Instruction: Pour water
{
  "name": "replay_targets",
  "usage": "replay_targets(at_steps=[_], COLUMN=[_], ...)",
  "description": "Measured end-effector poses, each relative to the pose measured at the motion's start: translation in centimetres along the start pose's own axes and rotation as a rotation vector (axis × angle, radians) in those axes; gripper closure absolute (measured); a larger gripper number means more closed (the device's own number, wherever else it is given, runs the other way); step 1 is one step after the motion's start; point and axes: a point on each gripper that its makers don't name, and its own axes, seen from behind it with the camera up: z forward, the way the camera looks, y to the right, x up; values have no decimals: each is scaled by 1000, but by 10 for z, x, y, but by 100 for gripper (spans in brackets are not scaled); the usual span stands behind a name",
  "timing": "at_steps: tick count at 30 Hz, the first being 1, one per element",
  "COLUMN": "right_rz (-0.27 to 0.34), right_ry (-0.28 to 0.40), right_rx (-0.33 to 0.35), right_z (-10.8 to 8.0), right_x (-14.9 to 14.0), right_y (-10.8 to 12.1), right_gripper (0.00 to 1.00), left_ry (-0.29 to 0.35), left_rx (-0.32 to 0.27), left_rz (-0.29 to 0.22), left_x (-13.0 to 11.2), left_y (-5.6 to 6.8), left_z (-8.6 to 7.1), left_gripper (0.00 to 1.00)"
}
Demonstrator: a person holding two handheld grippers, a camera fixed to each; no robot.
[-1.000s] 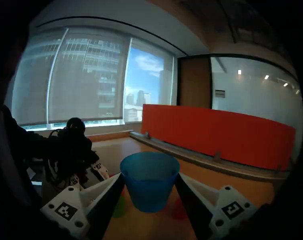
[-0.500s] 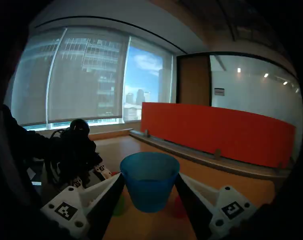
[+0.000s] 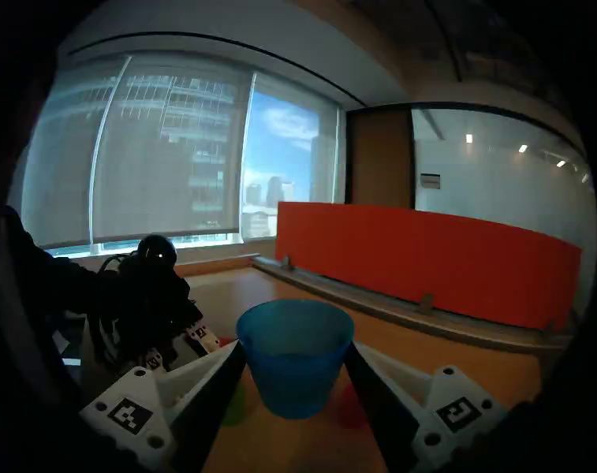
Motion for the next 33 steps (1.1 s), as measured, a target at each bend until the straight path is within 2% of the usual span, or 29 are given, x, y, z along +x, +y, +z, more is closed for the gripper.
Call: replay_targets(at_steps=[6, 14, 24, 33], right_rz=[0, 3, 3, -3], right_ry=[3, 10, 17, 25], right_rx=[-2, -7, -2, 10], right_z=[-2, -4, -2, 0], right_x=[1, 5, 12, 20], right_y=[0, -1, -8, -16], right_gripper=[11, 11, 11, 11], left_ry=[25, 96, 229, 321], left_rx=[-3, 5, 58, 105], left_rz=[-13, -27, -29, -45], left_x=[6, 23, 61, 82], left_y=[1, 1, -7, -18], left_z=[-3, -23, -70, -112], left_gripper=[16, 16, 16, 15])
